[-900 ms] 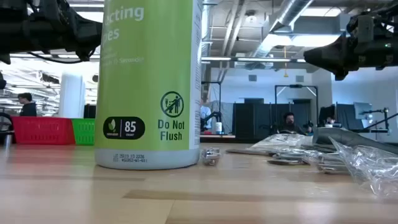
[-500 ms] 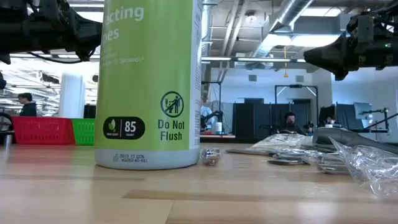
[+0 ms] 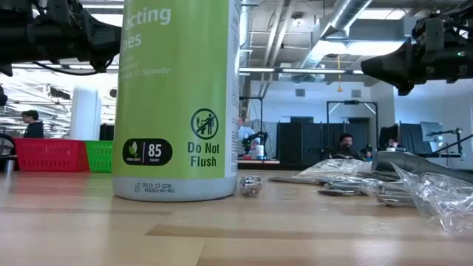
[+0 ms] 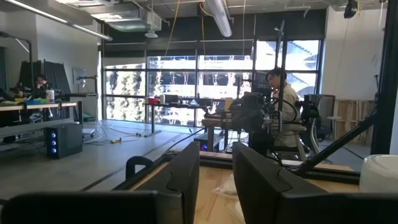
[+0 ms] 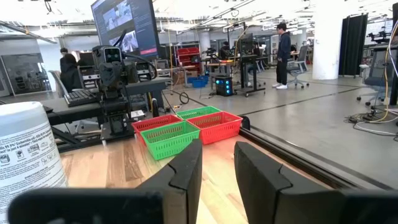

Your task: Pick & Place Travel size toiletries

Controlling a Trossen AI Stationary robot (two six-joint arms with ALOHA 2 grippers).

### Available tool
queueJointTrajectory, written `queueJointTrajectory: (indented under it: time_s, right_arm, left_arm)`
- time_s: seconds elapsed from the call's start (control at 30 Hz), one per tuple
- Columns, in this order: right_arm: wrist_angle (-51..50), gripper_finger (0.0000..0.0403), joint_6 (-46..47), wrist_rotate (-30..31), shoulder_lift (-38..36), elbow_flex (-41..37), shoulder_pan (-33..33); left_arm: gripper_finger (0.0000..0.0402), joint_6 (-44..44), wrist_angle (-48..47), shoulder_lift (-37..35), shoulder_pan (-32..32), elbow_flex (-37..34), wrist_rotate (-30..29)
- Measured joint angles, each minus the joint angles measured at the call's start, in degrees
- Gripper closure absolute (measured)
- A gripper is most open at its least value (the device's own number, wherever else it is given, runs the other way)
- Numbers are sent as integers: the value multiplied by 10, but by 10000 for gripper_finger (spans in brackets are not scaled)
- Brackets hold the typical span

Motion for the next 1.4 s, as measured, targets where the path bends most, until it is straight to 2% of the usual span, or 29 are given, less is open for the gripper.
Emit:
queueJointTrajectory:
  time_s: [0.93,1.03,1.2,1.4]
  right_arm:
    - [0,316,0,0,0,0,0]
    - [0,316,0,0,0,0,0]
    - [0,316,0,0,0,0,0]
    - [0,316,0,0,0,0,0]
  left_arm:
    - [311,0,4,0,0,0,0]
    - [311,-2,27,0,0,0,0]
    - [311,-70,49,0,0,0,4]
    - [311,-92,48,36,0,0,21]
